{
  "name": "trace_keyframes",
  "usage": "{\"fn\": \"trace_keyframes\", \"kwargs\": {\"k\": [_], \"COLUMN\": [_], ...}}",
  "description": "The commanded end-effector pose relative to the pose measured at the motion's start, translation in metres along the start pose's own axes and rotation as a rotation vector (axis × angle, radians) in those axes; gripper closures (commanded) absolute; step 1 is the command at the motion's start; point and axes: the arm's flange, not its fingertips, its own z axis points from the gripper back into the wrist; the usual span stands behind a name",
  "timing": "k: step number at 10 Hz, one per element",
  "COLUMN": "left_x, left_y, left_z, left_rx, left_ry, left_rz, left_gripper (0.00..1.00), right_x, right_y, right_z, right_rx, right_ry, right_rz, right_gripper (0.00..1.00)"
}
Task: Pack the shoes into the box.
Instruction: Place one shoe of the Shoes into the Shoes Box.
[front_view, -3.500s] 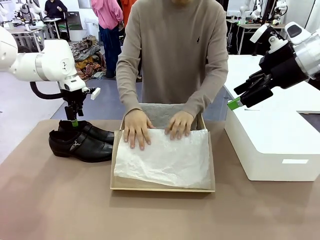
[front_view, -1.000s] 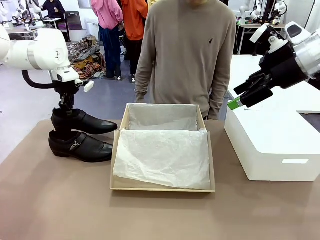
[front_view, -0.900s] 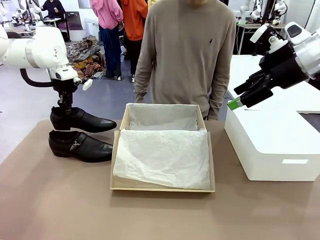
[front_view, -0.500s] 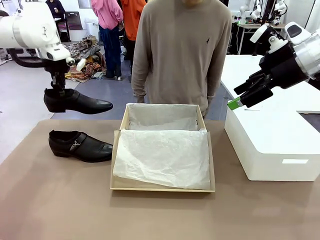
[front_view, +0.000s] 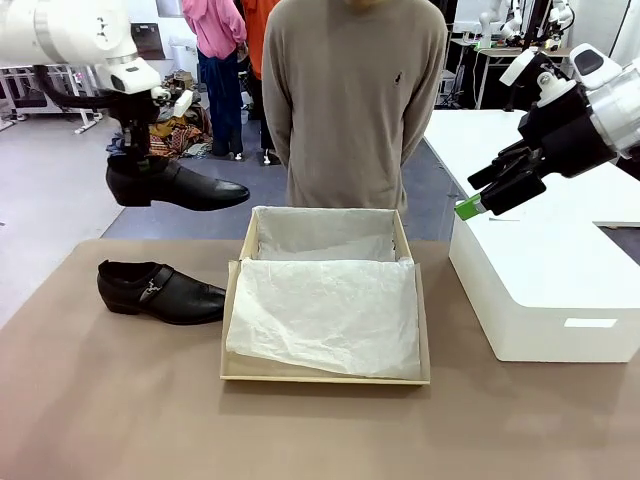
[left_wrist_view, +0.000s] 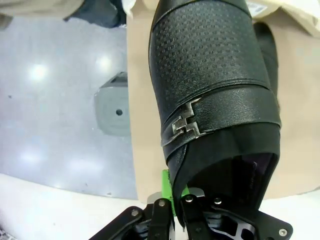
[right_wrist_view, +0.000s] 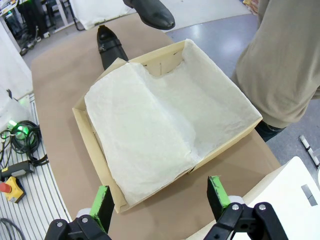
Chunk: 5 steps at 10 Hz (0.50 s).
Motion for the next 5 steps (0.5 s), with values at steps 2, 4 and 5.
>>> {"fn": "trace_keyframes", "kwargs": {"k": [2,4,5], "left_x": [0.019,0.025,0.029], "left_y": [-0.031,-0.036,-0.024], "left_z": [-0.002,-0.003,-0.005], "left_rx": [-0.049,-0.059,-0.044], "left_ry": [-0.023,-0.048,-0.013], "left_rz": [0.040,0.070,0.021], "left_gripper": [1.00,1.00,1.00], "right_x": [0.000,0.000,0.000], "right_y": [-0.002,-0.002,-0.002], "right_z": [-0.002,-0.002,-0.002], "right_rx": [0.015,0.015,0.015], "right_ry": [-0.020,-0.020,-0.020], "right_rz": [0.011,0.011,0.011], "right_gripper": [0.00,0.00,0.00]}}
